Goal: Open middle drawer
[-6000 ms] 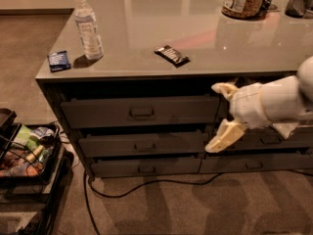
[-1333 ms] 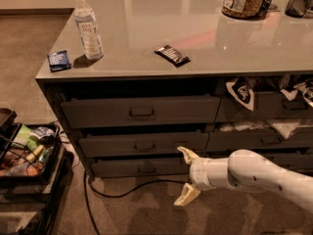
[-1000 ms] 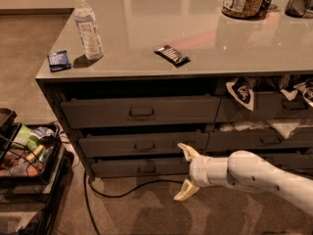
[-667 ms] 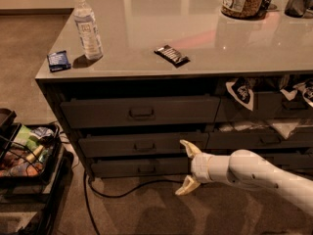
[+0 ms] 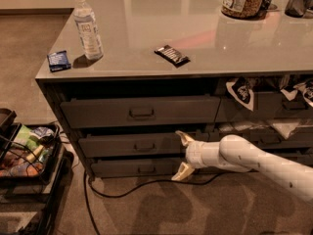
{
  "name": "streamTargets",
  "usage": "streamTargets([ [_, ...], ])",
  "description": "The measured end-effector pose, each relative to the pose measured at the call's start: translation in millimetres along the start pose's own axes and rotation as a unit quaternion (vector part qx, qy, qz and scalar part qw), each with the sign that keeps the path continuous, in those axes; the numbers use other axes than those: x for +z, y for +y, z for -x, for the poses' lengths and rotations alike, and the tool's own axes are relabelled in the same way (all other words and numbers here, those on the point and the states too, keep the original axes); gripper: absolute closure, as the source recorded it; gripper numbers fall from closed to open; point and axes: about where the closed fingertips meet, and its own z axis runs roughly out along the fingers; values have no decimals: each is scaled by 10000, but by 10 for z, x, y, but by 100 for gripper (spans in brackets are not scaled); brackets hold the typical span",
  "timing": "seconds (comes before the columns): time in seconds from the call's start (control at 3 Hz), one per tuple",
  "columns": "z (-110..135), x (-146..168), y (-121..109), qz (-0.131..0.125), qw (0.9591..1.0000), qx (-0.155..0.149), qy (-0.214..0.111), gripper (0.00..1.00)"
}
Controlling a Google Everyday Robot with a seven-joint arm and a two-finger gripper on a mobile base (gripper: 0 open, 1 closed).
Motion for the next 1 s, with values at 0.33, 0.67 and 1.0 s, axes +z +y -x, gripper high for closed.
streamTargets([
  [0.33, -93, 155, 71, 229, 9996, 23, -178, 0],
  [0.67, -158, 458, 103, 471, 9970, 86, -611, 0],
  [1.0, -222, 703, 56, 577, 9937, 35, -959, 0],
])
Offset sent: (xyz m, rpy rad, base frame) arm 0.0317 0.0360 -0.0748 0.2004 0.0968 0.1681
